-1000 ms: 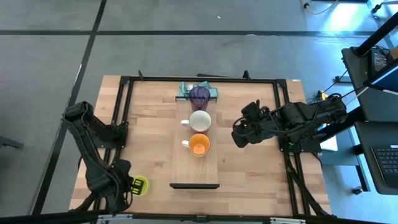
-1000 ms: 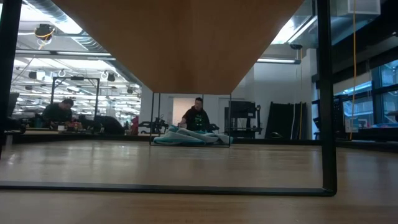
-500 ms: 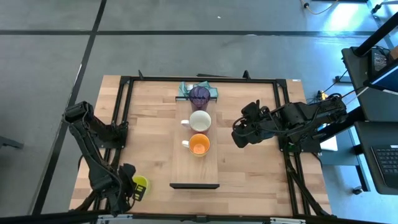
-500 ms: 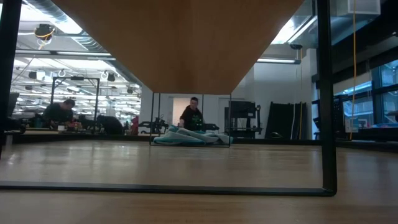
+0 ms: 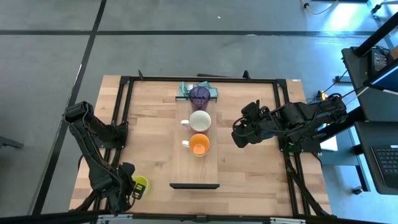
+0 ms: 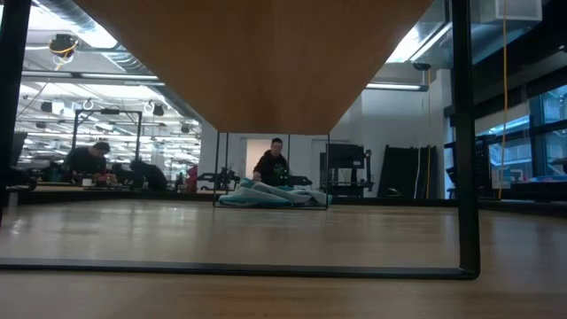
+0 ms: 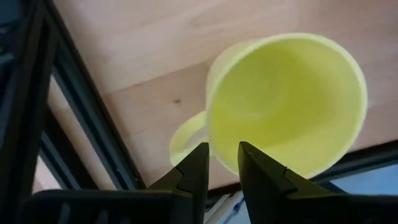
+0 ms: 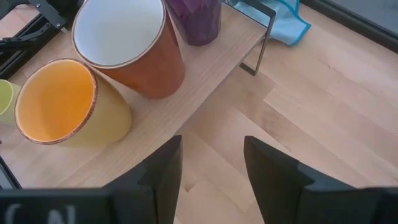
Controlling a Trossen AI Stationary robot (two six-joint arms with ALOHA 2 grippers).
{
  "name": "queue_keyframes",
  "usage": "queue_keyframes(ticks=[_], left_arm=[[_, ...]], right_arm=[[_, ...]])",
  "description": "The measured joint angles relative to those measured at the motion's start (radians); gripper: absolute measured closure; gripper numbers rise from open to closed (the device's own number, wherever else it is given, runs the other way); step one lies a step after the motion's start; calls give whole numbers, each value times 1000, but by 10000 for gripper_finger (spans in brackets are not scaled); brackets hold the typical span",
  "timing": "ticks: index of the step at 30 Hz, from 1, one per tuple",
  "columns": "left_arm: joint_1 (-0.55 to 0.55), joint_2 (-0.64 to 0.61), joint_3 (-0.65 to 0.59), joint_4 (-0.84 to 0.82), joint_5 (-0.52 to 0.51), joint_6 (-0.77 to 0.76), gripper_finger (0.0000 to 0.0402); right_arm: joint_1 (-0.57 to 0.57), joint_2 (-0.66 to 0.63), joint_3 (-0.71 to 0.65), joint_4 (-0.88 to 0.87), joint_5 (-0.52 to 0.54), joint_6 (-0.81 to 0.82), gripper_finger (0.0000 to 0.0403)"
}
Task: Stack small to large cups/mugs on shelf
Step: Put the light green cup on the shelf
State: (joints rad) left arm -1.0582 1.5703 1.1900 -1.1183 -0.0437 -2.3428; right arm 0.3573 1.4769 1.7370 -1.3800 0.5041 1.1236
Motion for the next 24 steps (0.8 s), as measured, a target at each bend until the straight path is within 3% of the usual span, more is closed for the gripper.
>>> queue_keyframes(ticks=[7, 24], left_arm=[[17, 0, 0, -4, -51, -1, 321], [34, 0, 0, -52, -32, -11, 321]], right_arm=[[0, 0, 0, 7, 0, 0, 229], [0, 0, 0, 14, 0, 1, 229]])
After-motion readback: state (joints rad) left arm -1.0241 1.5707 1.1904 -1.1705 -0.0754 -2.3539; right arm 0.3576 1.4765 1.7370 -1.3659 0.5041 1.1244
